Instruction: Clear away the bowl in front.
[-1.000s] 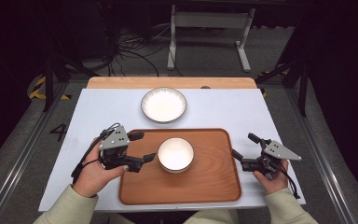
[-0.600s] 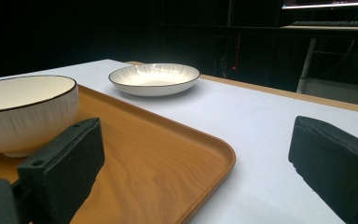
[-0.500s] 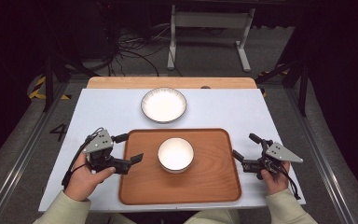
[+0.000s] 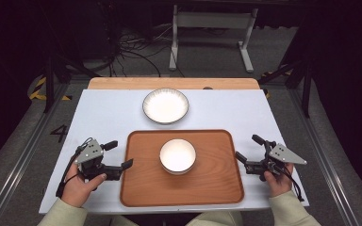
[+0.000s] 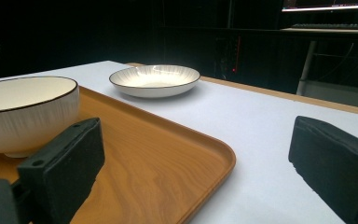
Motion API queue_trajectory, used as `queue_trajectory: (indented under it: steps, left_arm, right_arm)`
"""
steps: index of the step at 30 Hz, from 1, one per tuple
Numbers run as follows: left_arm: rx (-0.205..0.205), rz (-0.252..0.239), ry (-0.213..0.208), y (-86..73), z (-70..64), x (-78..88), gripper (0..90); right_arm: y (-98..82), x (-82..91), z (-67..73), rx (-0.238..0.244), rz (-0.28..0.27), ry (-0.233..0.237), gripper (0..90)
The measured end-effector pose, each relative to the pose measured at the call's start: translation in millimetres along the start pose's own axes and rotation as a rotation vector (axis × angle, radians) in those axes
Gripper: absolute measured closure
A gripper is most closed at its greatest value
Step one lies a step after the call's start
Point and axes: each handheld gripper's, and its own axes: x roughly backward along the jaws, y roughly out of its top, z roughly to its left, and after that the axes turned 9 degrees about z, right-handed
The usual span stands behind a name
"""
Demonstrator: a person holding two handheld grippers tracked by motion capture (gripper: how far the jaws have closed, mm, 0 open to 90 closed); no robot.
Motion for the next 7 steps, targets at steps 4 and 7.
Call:
queue_trajectory:
  steps: [4,7]
  left_arm:
    - [0.031,-0.019,0.010,-15.1,7.9,-3.6,9.6]
    - [0.031,-0.029,0.021,-21.5,11.2,-5.5,8.8]
  right_arm:
    - [0.0,0.1,0.1,0.003,0.000,0.000,4.2]
    - [0.0,0.1,0.1,0.005,0.000,0.002,4.2]
